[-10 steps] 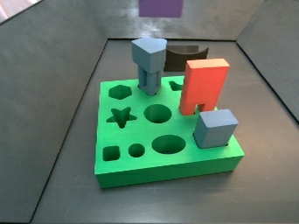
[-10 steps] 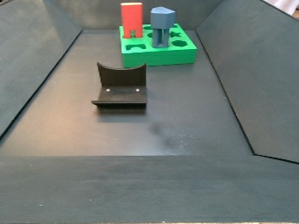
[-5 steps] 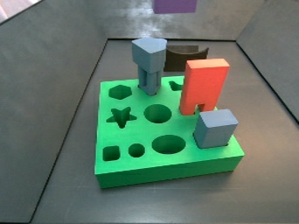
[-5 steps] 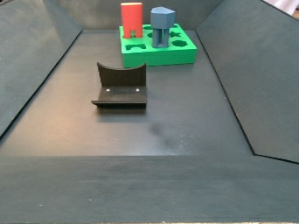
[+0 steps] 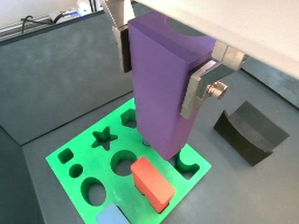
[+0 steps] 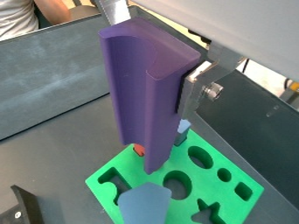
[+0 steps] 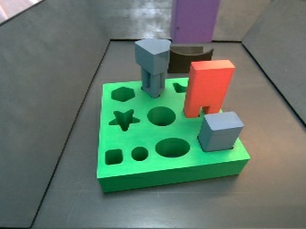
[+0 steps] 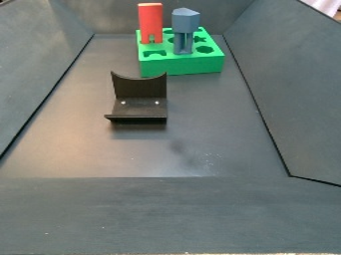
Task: Pick up the arch object. Move up. Place the arch object on the fixture. Regrasp the arch object. Rotate the arch object. Move to above the board. Insert the arch object.
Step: Insert the arch object.
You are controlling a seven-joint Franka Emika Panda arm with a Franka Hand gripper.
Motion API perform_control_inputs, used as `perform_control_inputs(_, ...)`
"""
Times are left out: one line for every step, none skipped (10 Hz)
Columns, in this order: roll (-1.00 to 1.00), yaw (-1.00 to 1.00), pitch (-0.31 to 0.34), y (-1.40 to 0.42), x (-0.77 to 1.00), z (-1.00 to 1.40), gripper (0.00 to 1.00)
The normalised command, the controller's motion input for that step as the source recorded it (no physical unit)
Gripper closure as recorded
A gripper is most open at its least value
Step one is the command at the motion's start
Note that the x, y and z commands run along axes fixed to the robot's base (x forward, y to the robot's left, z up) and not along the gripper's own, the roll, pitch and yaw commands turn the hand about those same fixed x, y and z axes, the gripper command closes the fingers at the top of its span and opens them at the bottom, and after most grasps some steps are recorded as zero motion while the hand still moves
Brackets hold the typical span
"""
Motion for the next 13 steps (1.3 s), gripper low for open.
perform_control_inputs(0.12,0.07,0.079,0.15,1.00,-0.11,1.00)
perform_control_inputs(0.17,0.07,0.087,0.19,1.00,-0.09,1.00)
perform_control_inputs(0.19,0.07,0.109,0.15,1.00,-0.15,1.00)
perform_control_inputs(0.09,0.00,0.166,0.00,1.00,-0.33,1.00)
perform_control_inputs(0.00,0.00,0.163,0.00,1.00,-0.39,1.00)
perform_control_inputs(0.02,0.00,0.196,0.00,1.00,-0.52,1.00)
perform_control_inputs(0.07,0.03,0.206,0.06,1.00,-0.54,1.00)
perform_control_inputs(0.10,0.10,0.209,0.11,0.99,-0.46,1.00)
perform_control_inputs(0.08,0.14,0.156,0.16,0.80,-0.53,1.00)
perform_control_inputs(0.08,0.11,0.163,0.20,0.80,-0.54,1.00)
perform_control_inputs(0.07,0.08,0.161,0.33,0.74,-0.53,1.00)
perform_control_inputs(0.08,0.03,0.159,0.24,0.66,-0.47,1.00)
perform_control_inputs(0.12,0.01,0.177,0.12,0.65,-0.40,1.00)
